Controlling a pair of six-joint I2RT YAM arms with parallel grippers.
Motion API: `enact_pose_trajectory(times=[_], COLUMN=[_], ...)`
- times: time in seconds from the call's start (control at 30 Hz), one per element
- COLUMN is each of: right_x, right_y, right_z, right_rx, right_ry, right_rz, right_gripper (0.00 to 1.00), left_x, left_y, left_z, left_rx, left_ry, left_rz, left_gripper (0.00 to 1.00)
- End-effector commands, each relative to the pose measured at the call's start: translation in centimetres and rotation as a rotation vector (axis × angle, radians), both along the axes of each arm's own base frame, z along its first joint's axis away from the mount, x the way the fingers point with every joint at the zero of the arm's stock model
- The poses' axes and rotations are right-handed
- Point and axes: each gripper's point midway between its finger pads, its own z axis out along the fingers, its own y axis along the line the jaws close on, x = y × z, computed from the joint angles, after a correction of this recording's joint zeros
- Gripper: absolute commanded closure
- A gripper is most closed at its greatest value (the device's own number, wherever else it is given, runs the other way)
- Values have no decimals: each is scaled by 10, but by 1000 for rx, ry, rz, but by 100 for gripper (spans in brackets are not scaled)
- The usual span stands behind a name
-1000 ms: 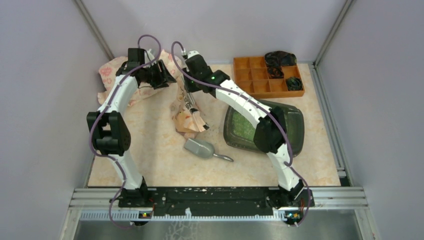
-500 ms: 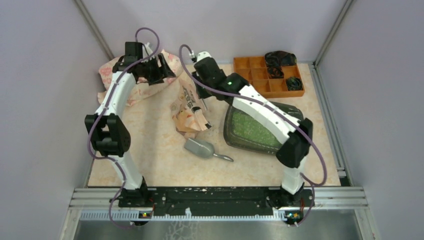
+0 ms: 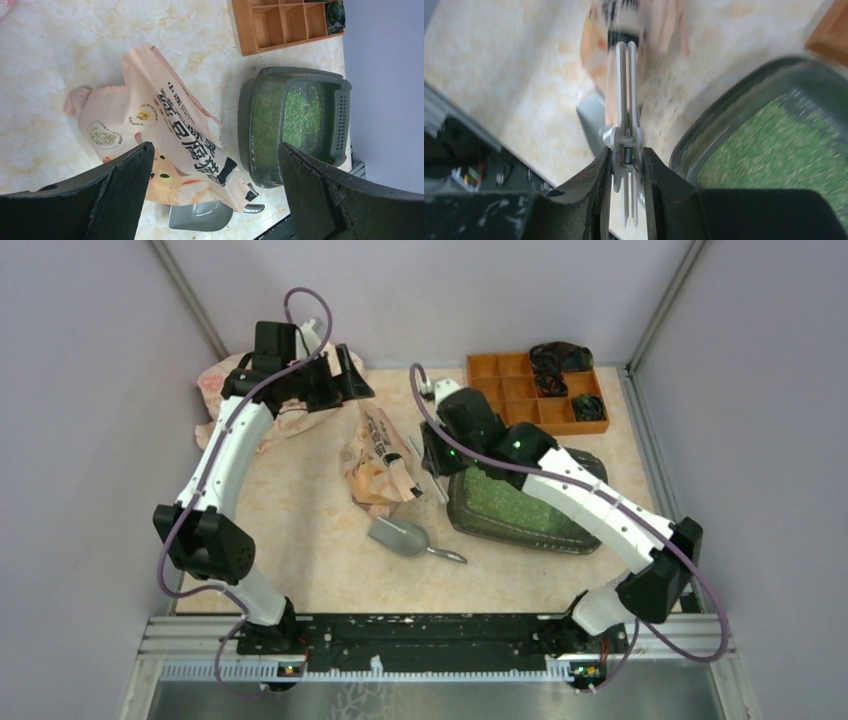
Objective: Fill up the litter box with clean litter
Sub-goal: Place the clamp at the center of the board.
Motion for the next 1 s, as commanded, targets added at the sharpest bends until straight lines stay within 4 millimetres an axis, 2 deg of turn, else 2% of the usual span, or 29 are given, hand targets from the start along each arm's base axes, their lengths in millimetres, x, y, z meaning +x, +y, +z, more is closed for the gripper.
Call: enact_pose_trajectory(times=[0.0,0.07,0.13,0.27,0.4,0.67,0.7,0.77,0.83,0.9,0.97], right_x=[-66,-100,-119,-124,-132,-131,-129,-127,-129,-133,-133], right_y=[2,7,8,16,41,86,90,97,103,105,105], right_z=[-12,-26,-44,-80,-113,-165,-177,-187,-187,-174,-146], right_rx=[126,181,184,132,43,2,-13,-21,-24,-13,26], right_ry=[96,162,195,220,231,286,307,324,332,316,277], right_rz=[219,363,415,438,514,515,503,500,515,534,541], right_gripper=[100,100,100,100,100,100,94,68,55,48,43], left_x=[-11,-13,-14,-14,-15,-16,-16,-14,-13,-12,-11], left_y=[11,14,16,24,29,42,43,44,47,49,52], left_z=[9,14,17,12,6,-11,-12,-13,-14,-13,-12], left_rx=[25,28,27,56,70,83,81,77,74,68,66], left_ry=[-9,-23,-33,-36,-29,-14,-15,-15,-14,-16,-18], left_rz=[45,60,76,118,136,174,178,180,183,184,189], left_gripper=[1,1,1,1,1,1,1,1,1,1,1])
